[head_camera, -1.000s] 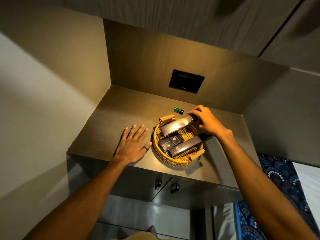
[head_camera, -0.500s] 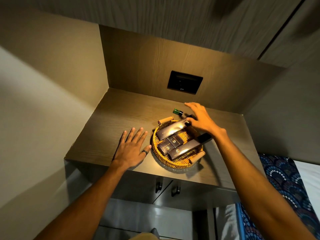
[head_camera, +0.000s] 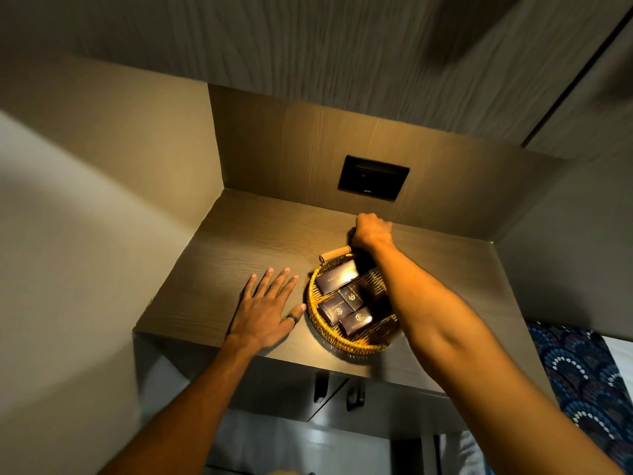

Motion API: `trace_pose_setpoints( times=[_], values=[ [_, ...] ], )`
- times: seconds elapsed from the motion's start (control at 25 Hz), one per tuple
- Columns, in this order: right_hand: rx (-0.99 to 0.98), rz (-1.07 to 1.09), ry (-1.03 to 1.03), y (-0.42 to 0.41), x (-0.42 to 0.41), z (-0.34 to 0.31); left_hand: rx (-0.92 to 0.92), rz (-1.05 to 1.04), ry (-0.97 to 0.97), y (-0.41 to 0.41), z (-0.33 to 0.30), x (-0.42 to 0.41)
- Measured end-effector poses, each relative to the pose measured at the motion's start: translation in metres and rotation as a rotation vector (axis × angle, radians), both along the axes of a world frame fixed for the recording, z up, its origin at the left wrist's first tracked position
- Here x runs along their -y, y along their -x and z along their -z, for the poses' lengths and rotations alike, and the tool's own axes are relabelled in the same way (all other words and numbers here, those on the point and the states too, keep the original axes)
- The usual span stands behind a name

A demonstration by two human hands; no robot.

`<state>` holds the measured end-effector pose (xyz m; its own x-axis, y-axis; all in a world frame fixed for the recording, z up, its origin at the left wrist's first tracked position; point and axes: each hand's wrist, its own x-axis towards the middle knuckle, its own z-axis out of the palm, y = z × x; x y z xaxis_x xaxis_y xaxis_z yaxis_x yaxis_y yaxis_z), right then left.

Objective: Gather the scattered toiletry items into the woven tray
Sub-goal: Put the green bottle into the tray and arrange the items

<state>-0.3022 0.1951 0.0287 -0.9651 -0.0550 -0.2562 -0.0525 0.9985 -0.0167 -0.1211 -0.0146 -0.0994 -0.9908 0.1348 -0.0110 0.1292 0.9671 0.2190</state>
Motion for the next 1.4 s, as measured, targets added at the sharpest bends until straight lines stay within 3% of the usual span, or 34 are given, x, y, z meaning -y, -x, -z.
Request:
trace_pose_setpoints(
  times=[0.24, 0.32, 0.52, 0.72, 0.84, 1.16, 1.32, 1.4],
  values=[
    [-0.196, -0.028, 0.490, -0.006, -0.029, -0.042, -0.001, 0.005, 0.000, 0.000, 0.000, 0.002],
    [-0.215, -0.067, 0.569, -0.032, -0.053, -0.053, -0.008, 0.004, 0.007, 0.001, 0.000, 0.002],
    [-0.003, -0.096, 0.333, -0.088, -0.080, -0.034, -0.007, 0.000, 0.028, 0.001, 0.005, 0.001],
    [-0.047, -0.133, 0.069, -0.105, -0.066, -0.013, 0.007, 0.003, 0.056, -0.001, 0.004, 0.002],
    [-0.059, -0.111, 0.049, -0.124, -0.071, 0.005, 0.020, 0.048, 0.092, -0.011, 0.007, 0.001],
    [-0.138, 0.037, 0.168, -0.120, -0.078, -0.018, 0.008, 0.049, 0.083, 0.018, -0.021, 0.010],
    [-0.421, 0.267, 0.426, -0.162, -0.083, -0.009, -0.065, 0.001, -0.259, 0.038, -0.045, -0.009],
    [-0.424, 0.357, 0.472, -0.199, -0.067, 0.015, -0.100, 0.087, -0.279, 0.058, -0.066, -0.023]
  ],
)
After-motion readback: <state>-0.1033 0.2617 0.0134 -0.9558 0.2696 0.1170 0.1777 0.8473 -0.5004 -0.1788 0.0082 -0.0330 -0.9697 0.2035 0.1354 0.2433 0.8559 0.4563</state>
